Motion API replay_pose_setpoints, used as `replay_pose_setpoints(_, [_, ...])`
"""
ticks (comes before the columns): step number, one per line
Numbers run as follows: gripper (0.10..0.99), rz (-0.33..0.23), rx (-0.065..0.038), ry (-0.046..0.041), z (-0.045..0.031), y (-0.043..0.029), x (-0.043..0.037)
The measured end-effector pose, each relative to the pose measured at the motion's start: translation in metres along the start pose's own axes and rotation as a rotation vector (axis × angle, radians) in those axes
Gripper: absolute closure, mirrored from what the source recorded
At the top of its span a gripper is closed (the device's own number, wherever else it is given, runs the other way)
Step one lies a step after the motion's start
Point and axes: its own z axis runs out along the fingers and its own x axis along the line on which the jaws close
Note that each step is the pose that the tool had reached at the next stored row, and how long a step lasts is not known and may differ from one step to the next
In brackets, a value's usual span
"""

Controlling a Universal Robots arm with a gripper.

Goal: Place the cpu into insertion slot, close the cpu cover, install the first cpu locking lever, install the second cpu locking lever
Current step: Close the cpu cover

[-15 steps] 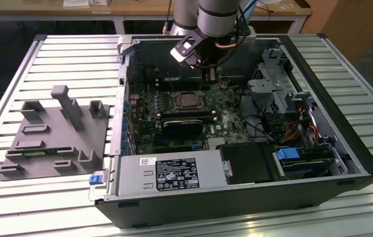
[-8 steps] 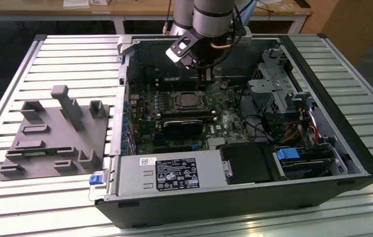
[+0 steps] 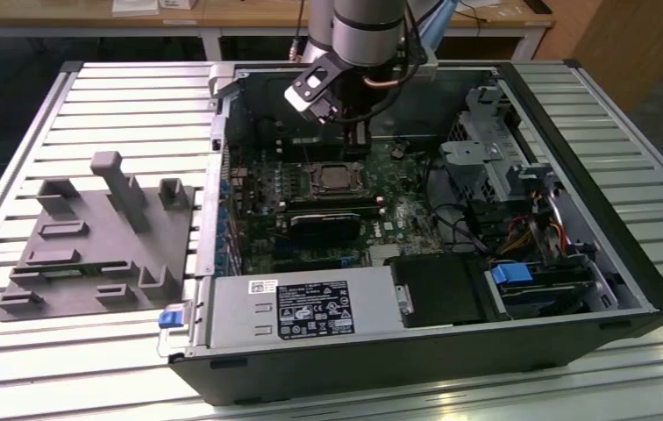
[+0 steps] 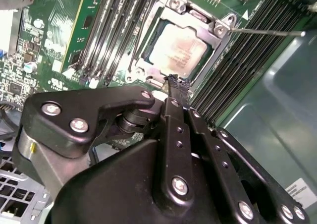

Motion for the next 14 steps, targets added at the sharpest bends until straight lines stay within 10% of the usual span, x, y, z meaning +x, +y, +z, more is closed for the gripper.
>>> replay_pose_setpoints(14, [0.984,0.0,0.0,-0.0001,0.0076,-0.0139,-0.001])
